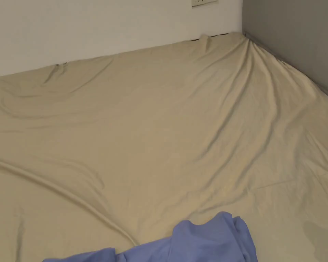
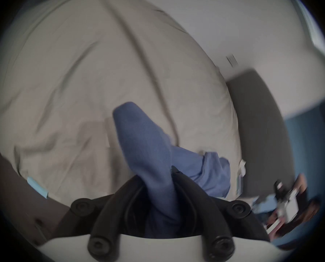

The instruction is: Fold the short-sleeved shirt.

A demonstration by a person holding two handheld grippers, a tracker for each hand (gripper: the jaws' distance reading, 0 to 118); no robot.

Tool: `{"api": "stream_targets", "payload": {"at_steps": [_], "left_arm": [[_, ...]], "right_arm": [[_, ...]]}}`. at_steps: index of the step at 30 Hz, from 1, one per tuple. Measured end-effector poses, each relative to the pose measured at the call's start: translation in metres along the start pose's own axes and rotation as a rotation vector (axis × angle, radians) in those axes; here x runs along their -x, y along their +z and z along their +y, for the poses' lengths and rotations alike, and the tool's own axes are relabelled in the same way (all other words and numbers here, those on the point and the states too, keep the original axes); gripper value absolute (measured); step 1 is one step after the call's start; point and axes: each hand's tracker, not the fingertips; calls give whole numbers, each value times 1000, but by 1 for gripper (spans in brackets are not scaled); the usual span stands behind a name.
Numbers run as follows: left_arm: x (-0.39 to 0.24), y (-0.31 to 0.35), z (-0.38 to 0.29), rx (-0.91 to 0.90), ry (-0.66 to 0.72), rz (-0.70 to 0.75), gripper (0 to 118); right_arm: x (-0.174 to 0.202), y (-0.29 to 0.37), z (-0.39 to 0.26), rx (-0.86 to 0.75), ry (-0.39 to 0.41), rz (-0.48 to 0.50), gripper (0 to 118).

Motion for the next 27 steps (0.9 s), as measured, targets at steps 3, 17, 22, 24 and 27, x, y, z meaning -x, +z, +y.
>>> {"api": "stream_targets", "payload": {"at_steps": [3,17,22,24,27], "left_arm": [[-80,-30,-4,44,-205,39,12],[-238,-153,-63,265,-332,-358,110],[-225,-106,-41,-1,-353,-279,82],[-221,-92,-45,-198,-523,-14,12],[-212,-103,-70,-188,-728,154,7]], "right_arm": [[-7,3,-2,-3,-13,11,3],[-67,52,-8,-97,-141,-108,3],[-77,52,-10,-98,-169,-126,3],[-77,49,-11,-93,-172,-121,3],[-75,42,-12,-77,-164,-106,3]]}}
